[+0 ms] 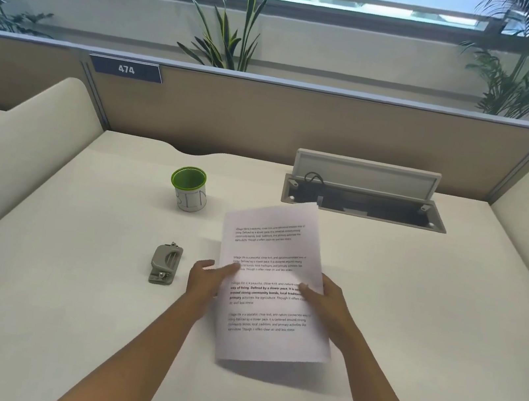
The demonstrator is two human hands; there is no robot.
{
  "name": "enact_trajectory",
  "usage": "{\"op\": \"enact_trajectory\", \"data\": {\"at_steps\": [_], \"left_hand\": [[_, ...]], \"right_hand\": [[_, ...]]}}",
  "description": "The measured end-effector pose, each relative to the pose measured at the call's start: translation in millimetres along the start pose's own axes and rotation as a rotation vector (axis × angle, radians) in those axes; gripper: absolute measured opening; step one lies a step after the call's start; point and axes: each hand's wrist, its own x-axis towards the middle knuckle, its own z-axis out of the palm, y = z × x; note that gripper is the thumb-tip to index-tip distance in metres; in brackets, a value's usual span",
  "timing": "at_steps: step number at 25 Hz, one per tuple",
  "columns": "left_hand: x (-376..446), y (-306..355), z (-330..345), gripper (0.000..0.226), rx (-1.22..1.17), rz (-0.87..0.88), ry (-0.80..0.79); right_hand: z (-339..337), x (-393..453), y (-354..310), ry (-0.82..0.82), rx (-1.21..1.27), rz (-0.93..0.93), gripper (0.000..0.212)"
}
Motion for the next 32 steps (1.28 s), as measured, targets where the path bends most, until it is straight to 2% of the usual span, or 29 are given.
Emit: {"op": "enact_trajectory", "data": {"at_steps": [1, 3, 6, 10, 16, 20, 25, 29, 32], "left_hand": [[-1, 6, -2, 0.067, -0.082, -0.033, -0.112], [-6, 17, -3, 0.048, -0.073, -0.009, -0.298], [-14, 29, 5, 0.029, -0.058, 0.135, -0.401], [-24, 41, 11, 0.028, -0.178, 0.303, -0.421], [-47, 61, 33, 0.009, -0.041, 0.505, -0.321], [-51, 70, 38, 0.009, -0.025, 0.547, -0.263], [-49, 67, 33, 0.010, -0.014, 0.524, -0.288], [-49, 67, 35, 0.013, 0.022, 0.500, -0.277], [-47, 73, 33, 0.013, 0.012, 0.498, -0.263]], "right_hand": [[-3, 1, -1, -0.006, 0.027, -0.007, 0.027], [-4, 3, -4, -0.002, 0.052, -0.020, 0.028], [-4, 4, -11, 0.007, 0.070, -0.033, 0.030], [-1, 6, -30, 0.089, 0.063, -0.112, 0.030], [15, 15, -46, 0.333, 0.051, -0.329, 0.008], [15, 17, -46, 0.359, 0.036, -0.361, 0.009], [11, 15, -40, 0.357, 0.007, -0.348, 0.028], [12, 13, -44, 0.363, -0.003, -0.364, 0.016], [8, 14, -49, 0.346, 0.009, -0.376, 0.017]]}}
